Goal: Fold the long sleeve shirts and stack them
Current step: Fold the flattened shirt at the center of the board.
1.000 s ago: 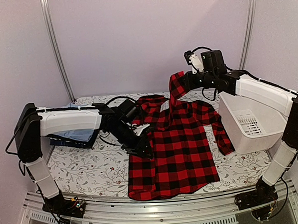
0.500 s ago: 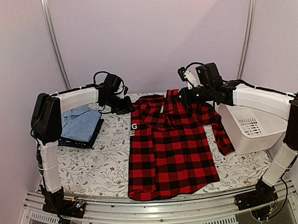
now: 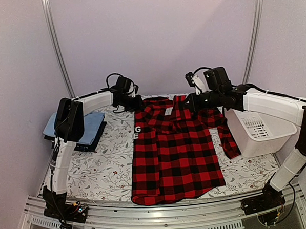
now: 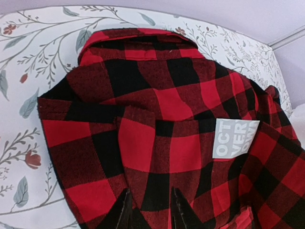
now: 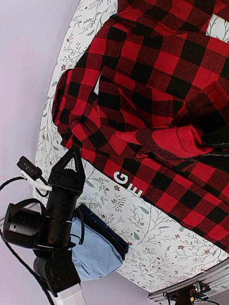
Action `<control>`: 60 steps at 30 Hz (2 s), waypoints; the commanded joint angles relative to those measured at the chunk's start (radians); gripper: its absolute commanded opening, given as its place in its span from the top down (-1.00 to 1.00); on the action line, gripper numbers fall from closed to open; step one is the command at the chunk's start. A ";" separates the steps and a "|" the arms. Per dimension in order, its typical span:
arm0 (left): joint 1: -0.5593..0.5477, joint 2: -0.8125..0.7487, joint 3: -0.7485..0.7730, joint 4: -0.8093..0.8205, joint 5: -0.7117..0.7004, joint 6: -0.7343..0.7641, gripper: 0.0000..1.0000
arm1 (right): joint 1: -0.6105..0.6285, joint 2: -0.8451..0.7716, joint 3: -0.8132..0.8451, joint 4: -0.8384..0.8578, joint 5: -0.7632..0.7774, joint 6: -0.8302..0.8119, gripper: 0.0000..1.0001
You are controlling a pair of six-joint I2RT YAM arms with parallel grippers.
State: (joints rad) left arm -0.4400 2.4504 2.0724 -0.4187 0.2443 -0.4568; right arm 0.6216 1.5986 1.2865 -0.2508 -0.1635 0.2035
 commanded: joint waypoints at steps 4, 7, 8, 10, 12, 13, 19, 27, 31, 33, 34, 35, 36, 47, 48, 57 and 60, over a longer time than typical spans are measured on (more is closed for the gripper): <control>0.007 0.083 0.052 0.045 0.097 -0.030 0.49 | 0.015 -0.179 -0.014 -0.122 0.188 0.012 1.00; 0.009 0.109 0.077 0.050 0.111 -0.035 0.50 | 0.015 -0.236 -0.015 -0.177 0.244 0.012 1.00; 0.008 0.121 0.091 0.046 0.115 -0.039 0.50 | 0.014 -0.247 -0.016 -0.192 0.248 0.012 1.00; 0.008 0.151 0.127 0.036 0.129 -0.047 0.50 | 0.015 -0.271 -0.023 -0.212 0.249 0.016 1.00; 0.008 0.179 0.158 0.030 0.143 -0.054 0.50 | 0.014 -0.284 -0.035 -0.223 0.241 0.019 1.00; 0.008 0.192 0.170 0.027 0.148 -0.057 0.50 | 0.015 -0.286 -0.039 -0.226 0.232 0.019 1.00; 0.017 0.233 0.198 0.019 0.157 -0.074 0.49 | 0.024 -0.263 -0.031 -0.222 0.120 0.006 1.00; 0.041 0.232 0.213 0.011 0.198 -0.066 0.49 | 0.103 -0.136 0.038 -0.213 -0.002 -0.017 1.00; 0.045 0.194 0.219 -0.004 0.217 -0.050 0.47 | 0.152 -0.022 0.070 -0.206 -0.069 -0.021 1.00; 0.047 0.160 0.208 -0.011 0.217 -0.042 0.47 | 0.177 0.033 0.091 -0.206 -0.099 -0.025 1.00; 0.048 0.138 0.198 -0.012 0.217 -0.041 0.47 | 0.190 0.060 0.110 -0.208 -0.112 -0.029 1.00; 0.049 0.114 0.183 -0.011 0.213 -0.038 0.47 | 0.202 0.106 0.125 -0.213 -0.122 -0.034 1.00; 0.051 0.085 0.163 -0.010 0.205 -0.036 0.47 | 0.214 0.133 0.141 -0.220 -0.135 -0.035 1.00; 0.075 -0.195 -0.185 0.016 0.132 -0.020 0.44 | 0.296 0.411 0.253 -0.267 -0.196 -0.034 1.00; 0.075 -0.226 -0.219 0.023 0.128 -0.020 0.44 | 0.296 0.415 0.254 -0.266 -0.200 -0.032 1.00; 0.077 -0.368 -0.427 0.085 0.129 -0.037 0.45 | 0.333 0.432 0.256 -0.293 -0.225 -0.029 1.00; 0.079 -0.384 -0.455 0.087 0.132 -0.035 0.45 | 0.351 0.422 0.246 -0.312 -0.225 -0.032 1.00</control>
State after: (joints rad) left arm -0.3729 2.1292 1.6516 -0.3691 0.3801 -0.4957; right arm 0.9394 2.0220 1.5215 -0.5236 -0.3698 0.1757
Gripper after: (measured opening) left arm 0.278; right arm 0.006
